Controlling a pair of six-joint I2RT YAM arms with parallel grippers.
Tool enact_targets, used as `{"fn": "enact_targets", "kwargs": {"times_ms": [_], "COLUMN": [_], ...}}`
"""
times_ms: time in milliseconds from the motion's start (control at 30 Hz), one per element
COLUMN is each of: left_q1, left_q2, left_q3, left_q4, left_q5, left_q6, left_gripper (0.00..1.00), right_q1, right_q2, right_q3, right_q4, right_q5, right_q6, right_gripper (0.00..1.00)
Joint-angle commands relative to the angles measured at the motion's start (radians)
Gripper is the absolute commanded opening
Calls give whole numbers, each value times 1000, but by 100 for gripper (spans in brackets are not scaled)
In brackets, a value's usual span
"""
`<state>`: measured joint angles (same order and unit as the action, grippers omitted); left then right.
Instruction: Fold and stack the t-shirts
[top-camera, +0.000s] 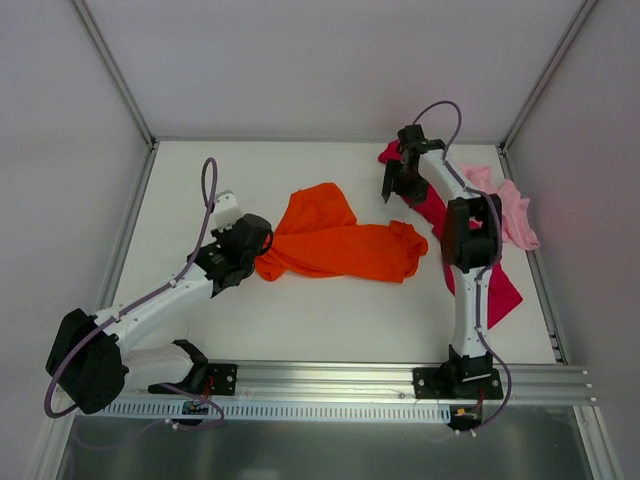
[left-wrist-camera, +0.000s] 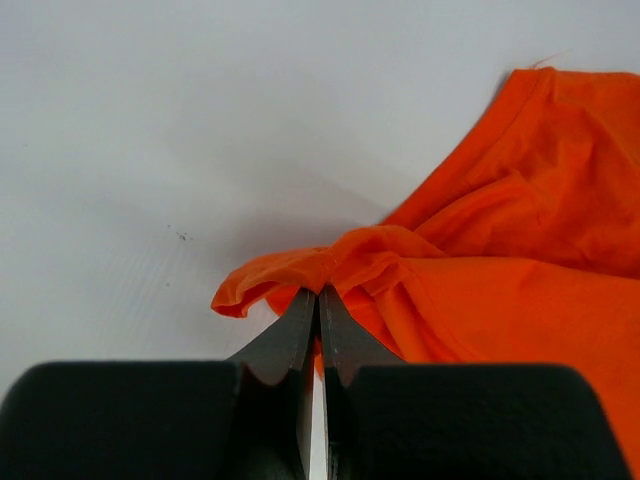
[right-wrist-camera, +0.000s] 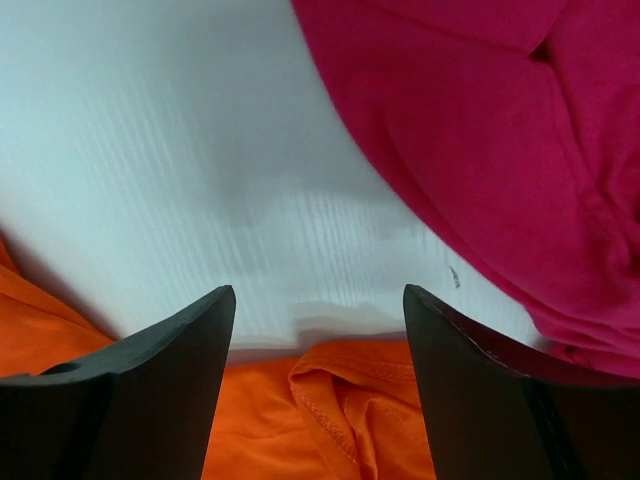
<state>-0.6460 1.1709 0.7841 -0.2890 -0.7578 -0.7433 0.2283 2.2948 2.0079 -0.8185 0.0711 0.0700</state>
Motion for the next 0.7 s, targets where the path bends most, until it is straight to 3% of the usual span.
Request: {"fn": "enact_targets", "kwargs": {"times_ms": [0,267,467,667], "left_q1": [9,6,6,6], "left_q2": [-7,-42,-53,-66], "left_q3": [-22,-40,-43,-40], "left_q4": [48,60,53,47], "left_q5": [26,71,64,69], "left_q6": [9,9,12,16], "left_gripper": [0,0,0,0], "right_q1": [-59,-130,-158,-175], "right_q2": [9,69,84,80], "right_q3": [45,109,130,121], "right_q4": [8,-11,-44,-79], "right_q5": [-112,-177,-77,154], "right_q6": [-13,-6,-26,2], "right_gripper": [74,92,99,99]}}
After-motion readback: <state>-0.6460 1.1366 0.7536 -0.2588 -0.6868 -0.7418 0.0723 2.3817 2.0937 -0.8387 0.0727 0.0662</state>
